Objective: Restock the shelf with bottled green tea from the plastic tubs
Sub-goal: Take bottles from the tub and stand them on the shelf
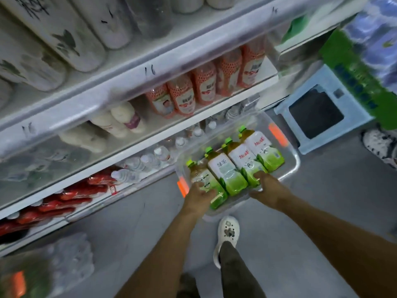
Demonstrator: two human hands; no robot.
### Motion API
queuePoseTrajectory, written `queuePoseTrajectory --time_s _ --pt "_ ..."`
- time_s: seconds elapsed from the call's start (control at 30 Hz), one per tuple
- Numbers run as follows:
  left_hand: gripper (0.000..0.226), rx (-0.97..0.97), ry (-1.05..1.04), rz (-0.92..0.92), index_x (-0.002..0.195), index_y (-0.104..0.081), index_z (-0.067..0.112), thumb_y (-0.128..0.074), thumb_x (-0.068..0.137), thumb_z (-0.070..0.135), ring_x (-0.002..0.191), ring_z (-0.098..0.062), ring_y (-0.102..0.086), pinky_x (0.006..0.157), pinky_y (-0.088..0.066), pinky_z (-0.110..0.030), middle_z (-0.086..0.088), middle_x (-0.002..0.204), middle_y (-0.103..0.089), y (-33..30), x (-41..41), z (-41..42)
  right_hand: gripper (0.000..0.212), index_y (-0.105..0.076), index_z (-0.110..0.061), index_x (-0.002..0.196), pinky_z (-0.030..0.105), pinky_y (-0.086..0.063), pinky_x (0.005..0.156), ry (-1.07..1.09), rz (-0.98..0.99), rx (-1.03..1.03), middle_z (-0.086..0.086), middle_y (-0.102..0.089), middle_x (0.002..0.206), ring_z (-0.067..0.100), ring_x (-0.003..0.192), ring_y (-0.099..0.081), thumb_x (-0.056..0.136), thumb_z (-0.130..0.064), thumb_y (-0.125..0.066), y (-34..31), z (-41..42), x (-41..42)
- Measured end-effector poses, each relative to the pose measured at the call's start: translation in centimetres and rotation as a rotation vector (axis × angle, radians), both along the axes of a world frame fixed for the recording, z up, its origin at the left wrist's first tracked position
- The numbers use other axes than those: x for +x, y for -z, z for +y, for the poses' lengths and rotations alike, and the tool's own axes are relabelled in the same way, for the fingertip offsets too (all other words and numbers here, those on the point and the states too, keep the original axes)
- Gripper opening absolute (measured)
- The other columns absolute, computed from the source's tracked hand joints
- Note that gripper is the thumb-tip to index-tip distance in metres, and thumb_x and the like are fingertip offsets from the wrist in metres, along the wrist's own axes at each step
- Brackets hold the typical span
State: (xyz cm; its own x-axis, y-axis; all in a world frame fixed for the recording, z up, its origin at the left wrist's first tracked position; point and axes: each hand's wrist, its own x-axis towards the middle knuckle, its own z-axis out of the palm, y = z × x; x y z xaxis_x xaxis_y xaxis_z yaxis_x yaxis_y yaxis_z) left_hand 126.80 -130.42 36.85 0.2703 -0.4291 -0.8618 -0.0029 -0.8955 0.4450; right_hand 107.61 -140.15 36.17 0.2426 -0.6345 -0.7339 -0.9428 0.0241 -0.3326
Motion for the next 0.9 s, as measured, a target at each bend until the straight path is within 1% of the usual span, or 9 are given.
queuePoseTrajectory --time_s 0.13,0.27,0.33,0.43,0.5,0.6,0.67,0.77,0.9 --pt "0.059 -0.037 0.022 -0.010 0.143 -0.043 0.016 -0.067 0.093 0.037 0.117 -0.024 -0.060 0.106 -0.048 -0.041 -0.005 0.133 -0.057 2.8 -1.2 -3.3 0.064 -0.044 -0.008 0.139 0.043 -0.044 0.103 0.019 0.028 -0.027 0.018 -0.051 0.135 0.035 0.127 -0.049 0.083 -0.022 -0.073 3.0 -2.9 -0.6" --pt "0.058 -0.072 0.032 -0.015 0.145 -0.042 0.012 -0.066 0.096 0.032 0.122 -0.025 -0.057 0.098 -0.046 -0.031 -0.008 0.140 -0.055 4.8 -2.6 -7.4 0.064 -0.037 -0.007 0.141 0.046 -0.040 0.104 0.011 0.073 -0.163 0.020 -0.042 0.139 0.038 0.131 -0.038 0.087 -0.022 -0.068 5.0 -6.2 -1.3" --pt "0.054 -0.095 0.010 -0.026 0.144 -0.043 0.011 -0.065 0.097 0.028 0.112 -0.022 -0.058 0.089 -0.043 -0.025 -0.005 0.131 -0.056 5.8 -2.8 -9.7 0.068 -0.035 -0.006 0.142 0.045 -0.037 0.105 0.026 0.102 -0.225 0.019 -0.038 0.142 0.036 0.134 -0.033 0.086 -0.021 -0.069 5.9 -8.0 -1.4" --pt "0.040 -0.139 0.043 -0.083 0.134 -0.048 0.014 -0.062 0.099 0.027 0.090 -0.011 -0.056 0.075 -0.043 -0.023 0.004 0.118 -0.057 7.7 -2.6 -13.0 0.070 -0.033 -0.003 0.141 0.045 -0.036 0.106 0.048 0.091 -0.243 0.022 -0.041 0.140 0.037 0.132 -0.037 0.085 -0.019 -0.070 7.3 -10.3 -1.5" --pt "0.043 -0.146 0.065 -0.110 0.133 -0.047 0.011 -0.062 0.097 0.029 0.097 -0.017 -0.059 0.083 -0.046 -0.028 -0.002 0.123 -0.061 9.2 -2.4 -14.9 0.073 -0.030 -0.004 0.144 0.046 -0.037 0.105 0.057 0.077 -0.212 0.021 -0.043 0.140 0.037 0.132 -0.039 0.086 -0.022 -0.071 8.3 -11.2 -1.4" --pt "0.058 -0.087 0.122 -0.117 0.145 -0.035 0.006 -0.058 0.099 0.032 0.119 -0.032 -0.057 0.102 -0.048 -0.043 -0.014 0.137 -0.054 10.7 -2.6 -17.2 0.076 -0.025 -0.006 0.147 0.047 -0.039 0.105 0.075 0.039 -0.175 0.019 -0.044 0.142 0.037 0.131 -0.042 0.088 -0.024 -0.069 9.5 -11.8 -1.1" --pt "0.062 -0.028 0.211 -0.164 0.147 -0.032 0.002 -0.053 0.101 0.037 0.123 -0.036 -0.055 0.103 -0.047 -0.044 -0.018 0.139 -0.053 11.6 -2.8 -18.4 0.081 -0.021 -0.007 0.150 0.046 -0.038 0.106 0.068 0.026 -0.152 0.020 -0.041 0.143 0.037 0.131 -0.042 0.088 -0.025 -0.069 10.3 -12.0 -1.0" --pt "0.057 0.043 0.333 -0.202 0.137 -0.048 -0.001 -0.046 0.103 0.044 0.121 -0.036 -0.057 0.102 -0.047 -0.043 -0.021 0.134 -0.058 12.7 -2.9 -19.5 0.091 -0.017 -0.009 0.151 0.047 -0.042 0.101 0.015 0.051 -0.161 0.020 -0.042 0.142 0.037 0.129 -0.043 0.084 -0.029 -0.074 11.2 -12.3 -1.1" --pt "0.061 0.101 0.353 -0.182 0.133 -0.054 -0.001 -0.043 0.103 0.051 0.119 -0.036 -0.058 0.099 -0.048 -0.041 -0.021 0.132 -0.060 13.7 -3.2 -20.3 0.095 -0.018 -0.010 0.148 0.045 -0.044 0.096 -0.031 0.081 -0.185 0.020 -0.047 0.136 0.037 0.125 -0.046 0.079 -0.034 -0.079 12.1 -12.6 -1.2"
